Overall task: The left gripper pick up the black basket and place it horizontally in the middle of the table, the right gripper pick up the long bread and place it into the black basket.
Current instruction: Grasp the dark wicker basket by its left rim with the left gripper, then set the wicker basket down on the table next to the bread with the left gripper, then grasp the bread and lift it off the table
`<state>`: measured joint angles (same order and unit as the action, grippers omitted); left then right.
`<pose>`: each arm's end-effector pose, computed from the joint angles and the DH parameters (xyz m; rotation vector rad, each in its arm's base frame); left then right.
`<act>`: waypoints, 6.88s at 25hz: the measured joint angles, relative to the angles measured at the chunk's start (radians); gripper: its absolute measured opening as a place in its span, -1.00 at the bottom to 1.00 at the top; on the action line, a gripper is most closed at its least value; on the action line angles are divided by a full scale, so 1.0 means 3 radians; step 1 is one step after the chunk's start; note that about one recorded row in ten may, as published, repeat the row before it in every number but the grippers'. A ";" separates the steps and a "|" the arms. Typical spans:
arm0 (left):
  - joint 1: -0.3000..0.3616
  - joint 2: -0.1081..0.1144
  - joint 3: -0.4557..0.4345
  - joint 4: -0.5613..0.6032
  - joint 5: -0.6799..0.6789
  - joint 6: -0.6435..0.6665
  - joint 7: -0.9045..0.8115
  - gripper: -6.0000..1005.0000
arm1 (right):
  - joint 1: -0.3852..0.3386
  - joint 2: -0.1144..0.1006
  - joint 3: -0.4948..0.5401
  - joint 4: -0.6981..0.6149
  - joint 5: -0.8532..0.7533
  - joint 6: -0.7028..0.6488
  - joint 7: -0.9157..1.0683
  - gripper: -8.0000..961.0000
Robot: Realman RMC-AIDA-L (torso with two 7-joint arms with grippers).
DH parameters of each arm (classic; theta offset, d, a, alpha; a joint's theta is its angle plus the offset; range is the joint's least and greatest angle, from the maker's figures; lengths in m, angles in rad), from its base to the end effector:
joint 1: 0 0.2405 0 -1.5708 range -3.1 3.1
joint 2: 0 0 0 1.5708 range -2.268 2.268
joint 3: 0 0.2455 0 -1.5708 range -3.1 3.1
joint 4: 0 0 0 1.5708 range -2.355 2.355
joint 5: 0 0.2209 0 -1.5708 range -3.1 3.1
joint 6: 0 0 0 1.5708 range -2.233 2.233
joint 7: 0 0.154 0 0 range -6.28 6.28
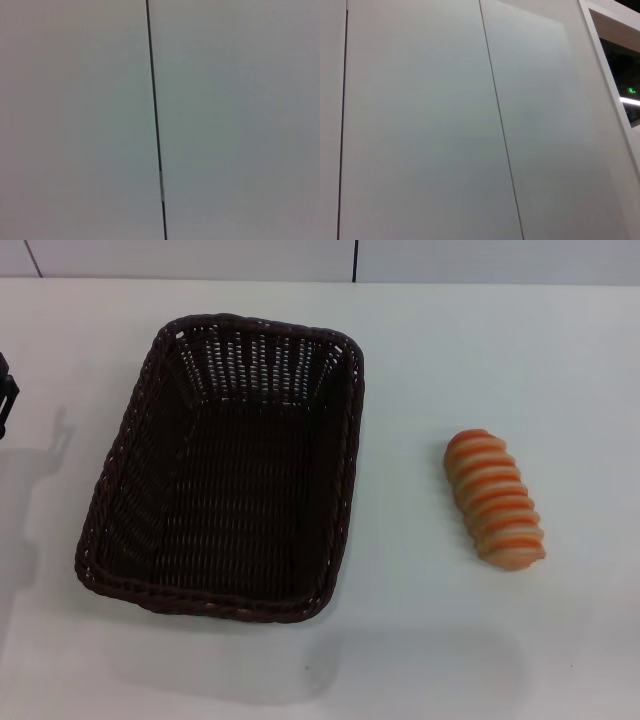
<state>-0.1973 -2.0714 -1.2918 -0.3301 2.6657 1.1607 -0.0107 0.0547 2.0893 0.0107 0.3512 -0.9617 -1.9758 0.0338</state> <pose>-0.3648 0.2972 0.0178 -1.4332 -0.4874 -0.5634 0.3722 0.1364 0.0497 -0.7772 0.4210 0.6565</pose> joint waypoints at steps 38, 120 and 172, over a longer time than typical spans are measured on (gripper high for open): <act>0.0498 0.0040 -0.0298 -0.5074 0.0700 -0.6855 0.0555 0.63 | 0.0037 -0.0005 -0.0036 -0.0009 0.0000 0.0127 0.0000 0.76; -0.2171 0.0016 -0.2738 -0.1510 -0.1652 -0.9041 0.4807 -0.59 | 0.0049 -0.0011 -0.0169 -0.0030 0.0000 0.0076 -0.0011 0.76; -0.0385 -0.0010 -0.1735 -0.2856 -0.5989 -0.5450 0.8555 0.45 | 0.0513 -0.0012 -0.1588 0.0040 0.0000 0.0429 -0.0189 0.75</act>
<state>-0.3127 -2.0745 -1.8123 -1.1868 0.8689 -0.4744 2.5559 0.2085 2.0856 -0.4655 0.3633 -0.9617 -1.8472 -0.0230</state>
